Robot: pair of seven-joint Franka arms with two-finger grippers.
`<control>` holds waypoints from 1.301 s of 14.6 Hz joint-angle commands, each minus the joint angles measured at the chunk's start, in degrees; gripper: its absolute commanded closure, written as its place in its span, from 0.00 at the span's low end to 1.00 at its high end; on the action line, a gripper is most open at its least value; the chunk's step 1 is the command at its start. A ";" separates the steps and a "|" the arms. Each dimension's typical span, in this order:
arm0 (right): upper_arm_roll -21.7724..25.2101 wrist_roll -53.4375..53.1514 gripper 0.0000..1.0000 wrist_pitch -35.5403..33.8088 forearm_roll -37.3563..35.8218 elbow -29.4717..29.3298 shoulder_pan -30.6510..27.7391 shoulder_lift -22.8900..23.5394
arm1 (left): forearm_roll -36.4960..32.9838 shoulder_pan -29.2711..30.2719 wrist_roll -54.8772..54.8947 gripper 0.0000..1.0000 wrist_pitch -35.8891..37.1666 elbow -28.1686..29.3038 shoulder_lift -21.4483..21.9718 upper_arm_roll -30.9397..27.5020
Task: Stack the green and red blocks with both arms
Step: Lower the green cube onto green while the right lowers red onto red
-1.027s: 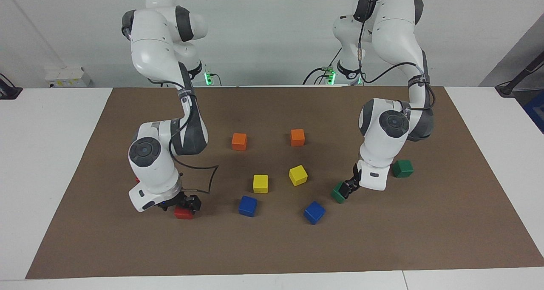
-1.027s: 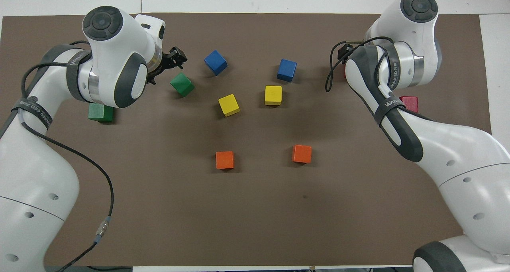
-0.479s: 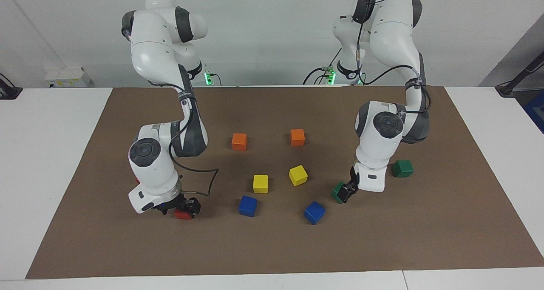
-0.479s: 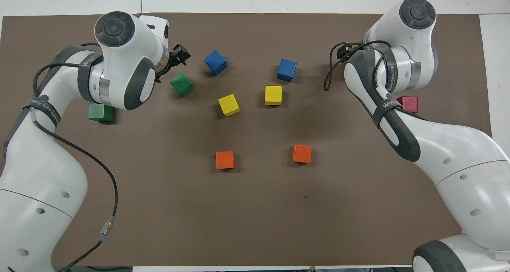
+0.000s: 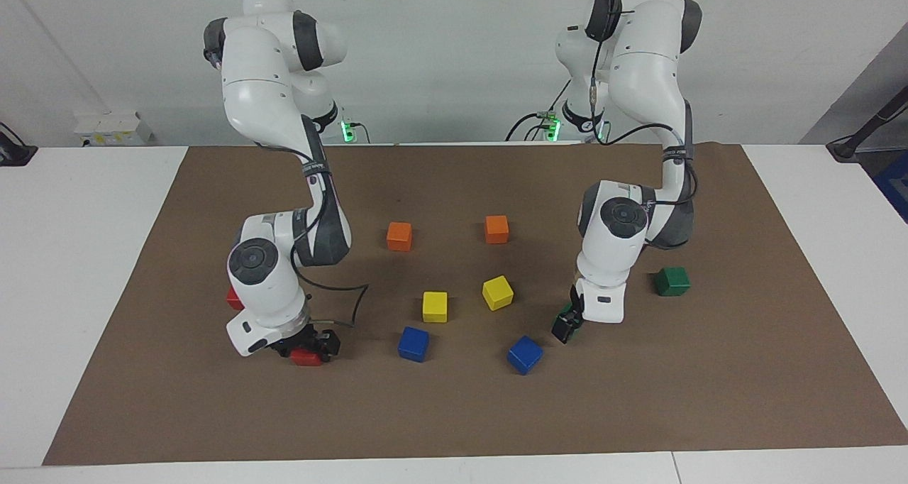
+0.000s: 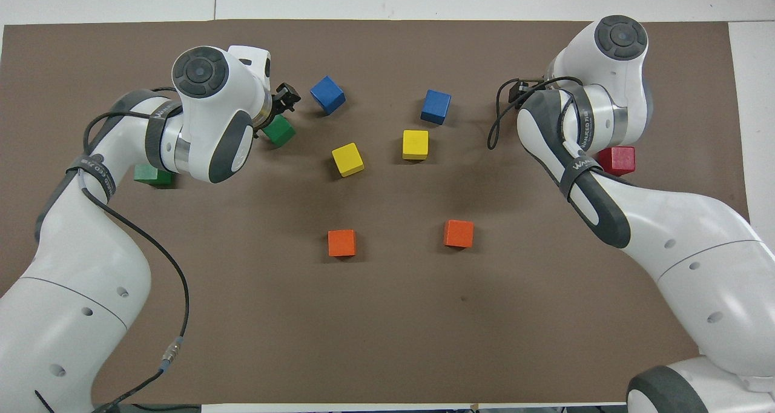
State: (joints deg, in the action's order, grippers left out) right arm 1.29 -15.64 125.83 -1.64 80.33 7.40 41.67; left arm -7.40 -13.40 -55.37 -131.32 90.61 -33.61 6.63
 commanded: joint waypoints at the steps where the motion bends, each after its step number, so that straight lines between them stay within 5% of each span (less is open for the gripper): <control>1: -0.50 -1.32 1.00 0.04 -0.82 2.91 -0.19 -1.85 | -1.56 -0.75 -1.94 0.00 -1.58 1.23 0.39 -0.83; 9: -0.41 3.48 1.00 -11.55 -0.73 2.11 -2.21 -8.51 | -1.56 -1.10 -3.78 0.00 -5.09 5.19 1.01 -0.83; 10: -0.41 5.25 1.00 -12.35 -0.73 3.25 -3.26 -10.45 | -1.47 -1.11 -3.87 0.39 -4.22 4.75 1.09 -0.83; 11: -0.41 6.49 1.00 -12.62 -0.73 6.04 -4.05 -12.73 | -1.65 -1.02 -3.61 0.99 -2.91 4.05 1.09 -0.83; 16: -0.41 15.01 1.00 -4.39 -0.73 24.14 -8.88 -24.42 | -1.82 -0.58 -0.11 1.00 14.48 -7.19 1.26 -0.39; 19: -0.41 18.88 1.00 0.38 -0.73 30.67 -11.17 -27.69 | -1.12 3.18 18.38 1.00 18.72 -2.40 8.10 -0.65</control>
State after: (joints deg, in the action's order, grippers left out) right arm 1.57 0.39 122.23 -1.64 103.69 -2.05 18.61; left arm -7.85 -13.07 -47.69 -115.74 83.93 -31.03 6.21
